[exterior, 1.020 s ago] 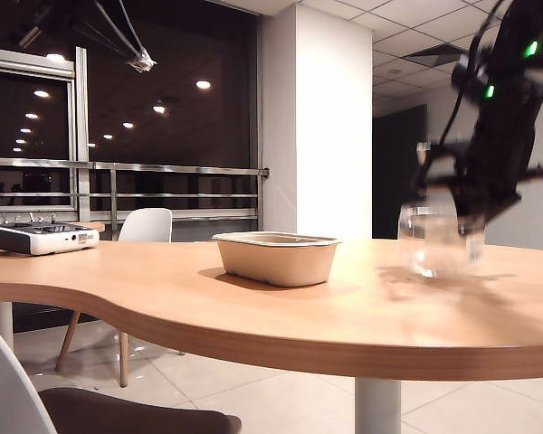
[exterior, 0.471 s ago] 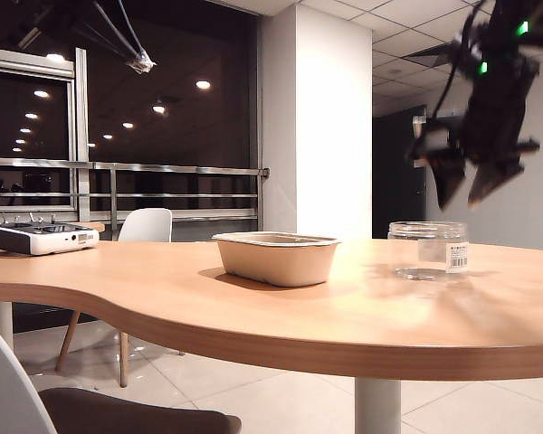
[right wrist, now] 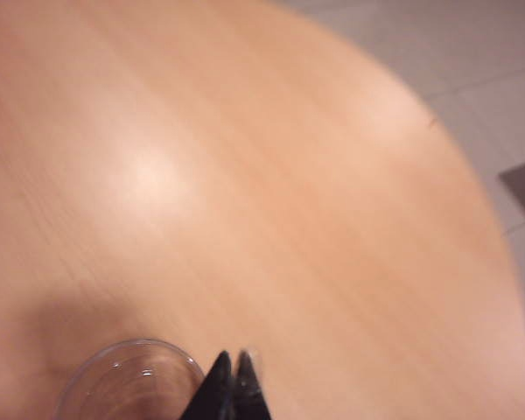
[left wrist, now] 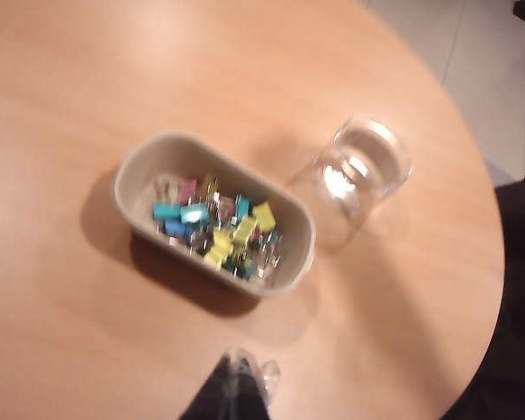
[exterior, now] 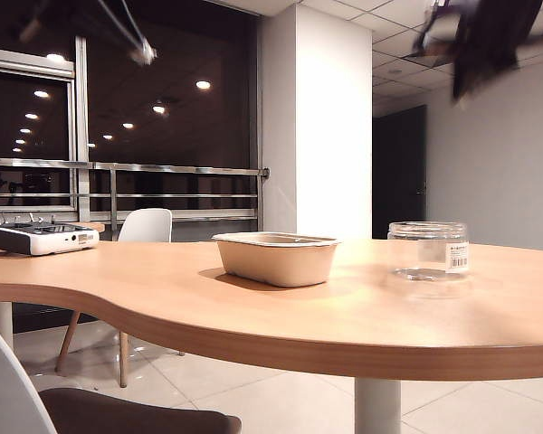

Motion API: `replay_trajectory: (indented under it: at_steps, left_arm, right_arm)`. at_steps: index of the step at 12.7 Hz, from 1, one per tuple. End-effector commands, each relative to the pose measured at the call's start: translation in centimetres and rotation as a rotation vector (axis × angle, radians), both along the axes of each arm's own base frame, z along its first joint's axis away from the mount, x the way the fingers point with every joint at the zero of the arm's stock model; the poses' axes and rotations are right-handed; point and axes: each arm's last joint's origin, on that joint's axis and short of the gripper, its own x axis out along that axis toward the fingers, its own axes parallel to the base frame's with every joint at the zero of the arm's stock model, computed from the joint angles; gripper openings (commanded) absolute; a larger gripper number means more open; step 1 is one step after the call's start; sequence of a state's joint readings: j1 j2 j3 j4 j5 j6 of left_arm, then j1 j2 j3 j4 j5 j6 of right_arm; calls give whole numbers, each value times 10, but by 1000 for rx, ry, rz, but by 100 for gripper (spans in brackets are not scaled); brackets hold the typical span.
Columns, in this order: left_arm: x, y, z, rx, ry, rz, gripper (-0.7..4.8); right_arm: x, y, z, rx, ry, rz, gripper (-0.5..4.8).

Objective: Pick up the box filled with clips, pour some clips from it into the rectangular paper box, and then put the clip box back on the table.

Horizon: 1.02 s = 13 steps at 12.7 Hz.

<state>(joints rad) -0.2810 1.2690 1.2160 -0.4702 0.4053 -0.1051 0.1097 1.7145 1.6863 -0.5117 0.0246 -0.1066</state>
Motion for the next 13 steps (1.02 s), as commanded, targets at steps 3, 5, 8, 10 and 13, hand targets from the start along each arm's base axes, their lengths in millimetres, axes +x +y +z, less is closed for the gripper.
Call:
replay_trajectory:
  at_steps: [3, 5, 8, 10, 13]
  left_arm:
    - [-75, 27, 35, 72, -339, 133, -6]
    - [-127, 44, -12, 45, -482, 215, -6]
    - [-150, 54, -51, 14, -484, 327, -6]
    - [-159, 57, -78, 22, -478, 366, -6]
    - [-161, 58, -108, 50, -428, 363, -6]
  right_arm:
    - [-110, 9, 66, 149, -371, 41, -1]
    - [-168, 11, 21, 158, -467, 109, -1]
    - [-204, 3, -41, 152, -388, 134, -1]
    - [-227, -3, -87, 147, -379, 122, -1]
    - [-260, -14, -142, 127, -437, 31, 64]
